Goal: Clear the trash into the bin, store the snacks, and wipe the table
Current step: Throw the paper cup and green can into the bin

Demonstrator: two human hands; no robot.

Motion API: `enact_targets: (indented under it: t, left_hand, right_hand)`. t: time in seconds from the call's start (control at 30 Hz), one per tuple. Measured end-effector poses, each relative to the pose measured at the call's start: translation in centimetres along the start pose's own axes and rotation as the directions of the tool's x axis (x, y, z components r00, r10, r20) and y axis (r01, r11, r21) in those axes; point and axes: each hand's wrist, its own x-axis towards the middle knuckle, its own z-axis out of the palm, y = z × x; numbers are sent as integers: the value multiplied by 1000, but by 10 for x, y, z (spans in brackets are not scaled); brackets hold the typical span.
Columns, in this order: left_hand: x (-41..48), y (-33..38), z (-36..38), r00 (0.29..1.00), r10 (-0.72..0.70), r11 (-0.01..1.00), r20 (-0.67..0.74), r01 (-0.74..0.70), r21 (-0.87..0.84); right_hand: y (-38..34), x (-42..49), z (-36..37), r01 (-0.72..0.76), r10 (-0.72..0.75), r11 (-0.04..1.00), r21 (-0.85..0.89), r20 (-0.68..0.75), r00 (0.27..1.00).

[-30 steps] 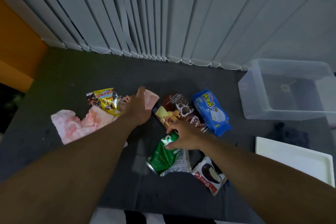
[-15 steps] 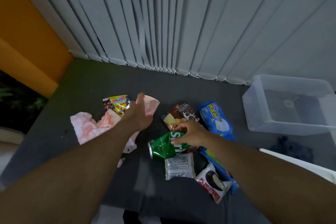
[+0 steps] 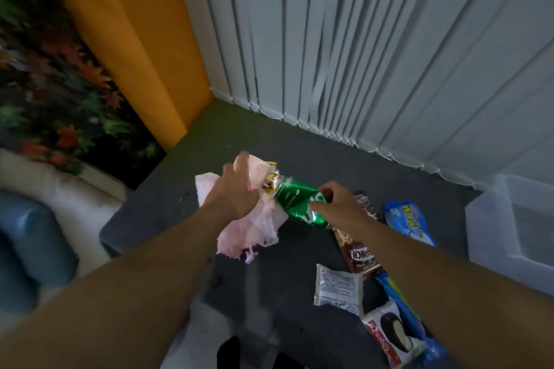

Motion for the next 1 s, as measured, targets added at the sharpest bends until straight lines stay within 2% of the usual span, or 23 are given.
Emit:
enact_targets:
  t: [0.17,0.4,0.57,0.67,1.0]
  left_hand:
    - [-21,-40,-22,992,-116,993,-50,116,-18]
    - [-51,-99,-40,956,-284,958,-78,280,-63]
    - [-72,-149,-58,919,-382,922,-99,373,-102]
    - [-89,-186,-68,893,-434,897,-117,417,-144]
    - [-155,-316,-67,735,-674,712,-72,621,-329]
  right_hand:
    - [-30,11,32,28,-26,999,45,-33,999]
    - [-83,12,86,192,-191,981,-20,25,981]
    - [-121,4,139,270,-265,962,-47,95,960]
    - [-142,-3,177,302,-283,949,-88,184,942]
    - [-189,-34,322,340,-268,927,-158,353,896]
